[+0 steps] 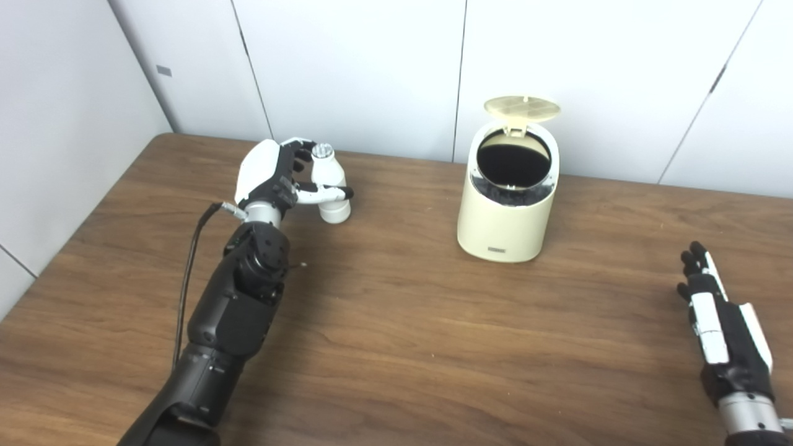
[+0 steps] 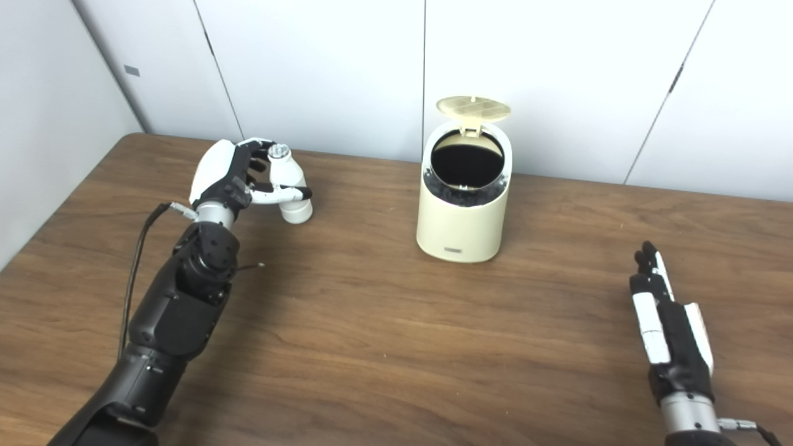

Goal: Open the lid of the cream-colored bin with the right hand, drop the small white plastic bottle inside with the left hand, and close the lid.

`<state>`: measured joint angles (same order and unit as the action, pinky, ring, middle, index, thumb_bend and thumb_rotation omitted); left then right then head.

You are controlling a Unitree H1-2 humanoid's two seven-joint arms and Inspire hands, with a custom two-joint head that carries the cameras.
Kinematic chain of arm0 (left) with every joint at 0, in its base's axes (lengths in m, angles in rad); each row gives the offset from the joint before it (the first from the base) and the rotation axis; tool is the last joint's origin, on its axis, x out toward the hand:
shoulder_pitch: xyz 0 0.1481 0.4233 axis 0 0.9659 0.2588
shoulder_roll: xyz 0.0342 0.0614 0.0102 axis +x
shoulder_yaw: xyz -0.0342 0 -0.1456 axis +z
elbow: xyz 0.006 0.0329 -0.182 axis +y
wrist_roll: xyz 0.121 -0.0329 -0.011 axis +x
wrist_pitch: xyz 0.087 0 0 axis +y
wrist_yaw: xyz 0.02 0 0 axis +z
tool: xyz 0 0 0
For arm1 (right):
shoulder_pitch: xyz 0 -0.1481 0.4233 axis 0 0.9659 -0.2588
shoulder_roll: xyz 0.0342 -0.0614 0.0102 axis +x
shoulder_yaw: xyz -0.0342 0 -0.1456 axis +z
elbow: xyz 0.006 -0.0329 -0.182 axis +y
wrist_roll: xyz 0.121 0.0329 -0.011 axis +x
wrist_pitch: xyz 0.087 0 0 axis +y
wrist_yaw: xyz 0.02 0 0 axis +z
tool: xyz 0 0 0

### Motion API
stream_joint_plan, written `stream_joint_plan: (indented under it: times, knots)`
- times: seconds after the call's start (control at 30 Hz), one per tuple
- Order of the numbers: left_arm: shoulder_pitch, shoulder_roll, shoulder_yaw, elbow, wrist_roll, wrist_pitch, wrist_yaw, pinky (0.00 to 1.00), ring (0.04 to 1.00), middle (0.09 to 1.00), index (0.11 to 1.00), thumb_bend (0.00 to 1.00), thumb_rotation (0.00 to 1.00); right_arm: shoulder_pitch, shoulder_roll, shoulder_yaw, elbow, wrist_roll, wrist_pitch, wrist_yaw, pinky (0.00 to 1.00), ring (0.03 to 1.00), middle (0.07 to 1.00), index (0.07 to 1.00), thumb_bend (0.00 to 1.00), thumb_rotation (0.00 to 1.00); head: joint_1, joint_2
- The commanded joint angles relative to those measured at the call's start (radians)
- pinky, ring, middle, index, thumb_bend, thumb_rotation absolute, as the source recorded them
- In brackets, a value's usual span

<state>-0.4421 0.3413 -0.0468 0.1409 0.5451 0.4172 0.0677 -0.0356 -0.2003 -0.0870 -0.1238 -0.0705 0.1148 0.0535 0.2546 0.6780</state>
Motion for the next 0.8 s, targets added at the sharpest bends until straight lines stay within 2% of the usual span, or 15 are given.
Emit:
stream_joint_plan:
  times: [0.0,0.23,0.37,0.6,0.77]
  knots:
    - [-0.036,0.028,0.004,-0.046,0.014,0.005,0.002,0.62,0.712,0.743,0.751,0.98,0.26,-0.031,-0.012,-0.007,-0.009,0.013,-0.031,0.000,0.97,0.997,0.979,1.000,0.72,1.00,0.001,0.001]
    - [-0.034,0.031,0.014,-0.054,-0.011,-0.002,-0.019,0.56,0.657,0.730,0.732,0.97,0.24,-0.031,-0.018,-0.005,0.012,0.009,-0.050,0.000,0.98,0.998,0.978,1.000,0.71,1.00,-0.001,0.001]
    - [-0.034,0.028,0.018,-0.053,-0.020,-0.010,-0.026,0.53,0.631,0.721,0.723,0.95,0.22,-0.032,-0.021,-0.005,0.027,0.010,-0.062,0.000,0.96,0.990,0.975,1.000,0.73,1.00,-0.003,0.003]
    - [-0.039,0.026,0.013,-0.038,-0.030,-0.030,-0.031,0.52,0.616,0.691,0.693,0.92,0.22,-0.032,-0.017,-0.008,0.006,0.005,-0.037,-0.004,0.98,0.999,0.976,0.999,0.74,1.00,-0.006,0.004]
    - [-0.039,0.011,0.028,-0.031,-0.069,-0.051,-0.017,0.51,0.597,0.631,0.647,0.90,0.15,-0.032,-0.012,-0.010,-0.003,0.012,-0.024,-0.005,0.99,1.000,0.976,0.998,0.74,1.00,-0.006,0.006]
